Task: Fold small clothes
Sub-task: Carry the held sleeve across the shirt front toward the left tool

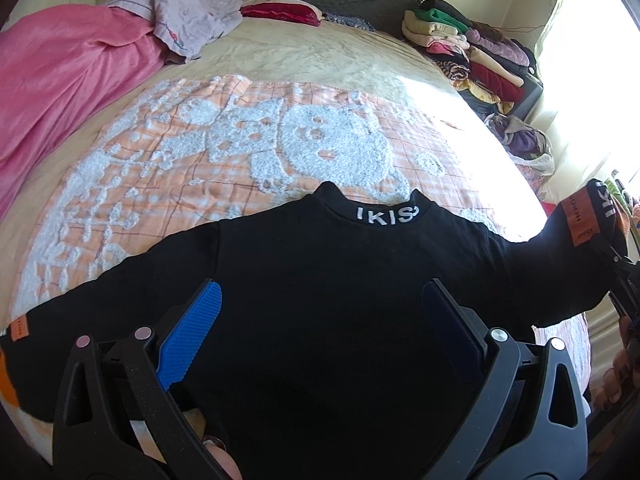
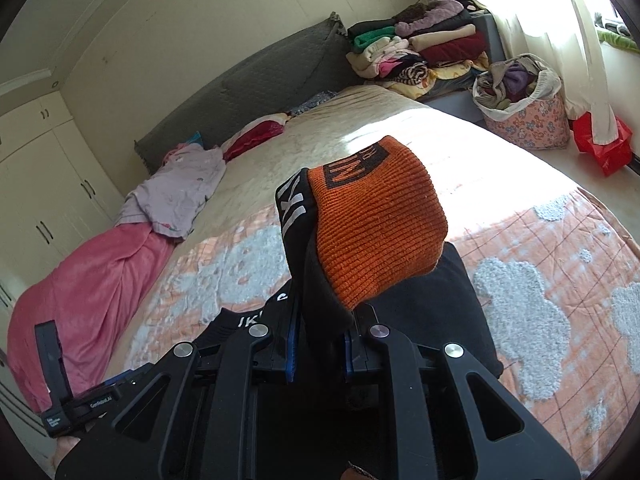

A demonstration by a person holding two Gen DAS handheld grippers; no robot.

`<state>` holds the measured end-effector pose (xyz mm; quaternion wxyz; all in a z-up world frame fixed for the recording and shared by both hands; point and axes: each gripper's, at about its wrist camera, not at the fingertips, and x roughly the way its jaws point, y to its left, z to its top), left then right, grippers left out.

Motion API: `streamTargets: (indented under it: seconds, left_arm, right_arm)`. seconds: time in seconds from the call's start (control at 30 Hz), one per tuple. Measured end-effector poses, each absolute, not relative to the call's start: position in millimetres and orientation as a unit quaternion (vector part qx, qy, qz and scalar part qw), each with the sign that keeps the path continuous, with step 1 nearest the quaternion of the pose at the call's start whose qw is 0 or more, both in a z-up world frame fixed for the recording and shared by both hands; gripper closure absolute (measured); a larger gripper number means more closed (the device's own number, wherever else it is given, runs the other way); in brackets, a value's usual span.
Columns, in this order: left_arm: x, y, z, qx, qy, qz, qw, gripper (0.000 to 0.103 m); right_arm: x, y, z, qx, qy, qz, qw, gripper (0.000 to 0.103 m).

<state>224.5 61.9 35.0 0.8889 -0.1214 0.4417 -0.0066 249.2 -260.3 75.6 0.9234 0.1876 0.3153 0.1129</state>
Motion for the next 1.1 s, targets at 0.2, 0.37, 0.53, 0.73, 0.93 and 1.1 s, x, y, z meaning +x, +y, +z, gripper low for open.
streamTargets:
  seconds: [0.2,0.37,0.53,0.73,0.93,1.1]
  left_arm:
    - [215,83,28,-0.121,0.451,-0.007,0.884,0.009]
    - [208,96,25,-0.123,0.456,-0.005,0.881,0.009]
    - [206,107,24,-0.139,0.457,-0.006,0.878,0.009]
    - [205,115,21,-0.155,0.461,-0.009,0.874,0.009]
    - [203,126,18,-0.176,0.46,-0.01,0.87,0.009]
    - [201,134,13,-0.188,0.464,-0.004,0.866,0.009]
  right_arm:
    - [254,-217,55,0.168,0.332,0.13,0.919,0.088]
    - [254,-184,34,0.148,0.347,0.135,0.916,0.088]
    - [256,-157,10,0.131,0.376,0.142,0.906,0.087]
    - [252,-123,-6,0.101,0.396,0.161,0.898,0.084]
    - [241,-101,-8,0.09,0.398,0.207,0.889,0.054]
    - [223,-92,-3,0.072,0.391,0.238,0.886,0.046]
